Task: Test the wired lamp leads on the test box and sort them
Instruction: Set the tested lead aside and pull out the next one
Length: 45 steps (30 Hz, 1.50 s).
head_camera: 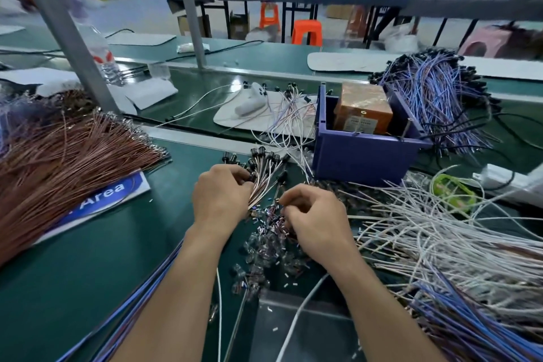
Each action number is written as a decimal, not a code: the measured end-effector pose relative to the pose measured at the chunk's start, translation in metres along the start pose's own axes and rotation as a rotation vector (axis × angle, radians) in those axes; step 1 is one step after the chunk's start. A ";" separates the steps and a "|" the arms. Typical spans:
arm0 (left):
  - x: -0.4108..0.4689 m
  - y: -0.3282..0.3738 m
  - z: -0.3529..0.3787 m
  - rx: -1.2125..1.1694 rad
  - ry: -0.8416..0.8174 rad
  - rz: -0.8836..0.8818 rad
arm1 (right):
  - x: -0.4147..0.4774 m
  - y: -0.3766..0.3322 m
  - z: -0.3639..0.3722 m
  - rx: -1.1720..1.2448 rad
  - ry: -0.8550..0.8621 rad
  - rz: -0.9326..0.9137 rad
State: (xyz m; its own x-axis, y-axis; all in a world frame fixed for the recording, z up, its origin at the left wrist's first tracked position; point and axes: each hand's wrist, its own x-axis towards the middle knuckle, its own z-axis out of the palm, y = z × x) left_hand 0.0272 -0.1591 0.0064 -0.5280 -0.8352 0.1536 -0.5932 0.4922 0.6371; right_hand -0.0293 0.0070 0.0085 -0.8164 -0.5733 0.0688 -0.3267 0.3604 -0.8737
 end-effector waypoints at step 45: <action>-0.007 0.009 0.004 0.248 0.084 -0.080 | -0.006 0.000 -0.006 0.135 0.001 0.010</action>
State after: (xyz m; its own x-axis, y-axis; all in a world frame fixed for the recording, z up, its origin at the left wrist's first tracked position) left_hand 0.0233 -0.1484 0.0079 -0.4273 -0.8862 0.1791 -0.7670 0.4602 0.4472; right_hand -0.0273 0.0144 0.0111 -0.8200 -0.5693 0.0601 -0.2513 0.2637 -0.9313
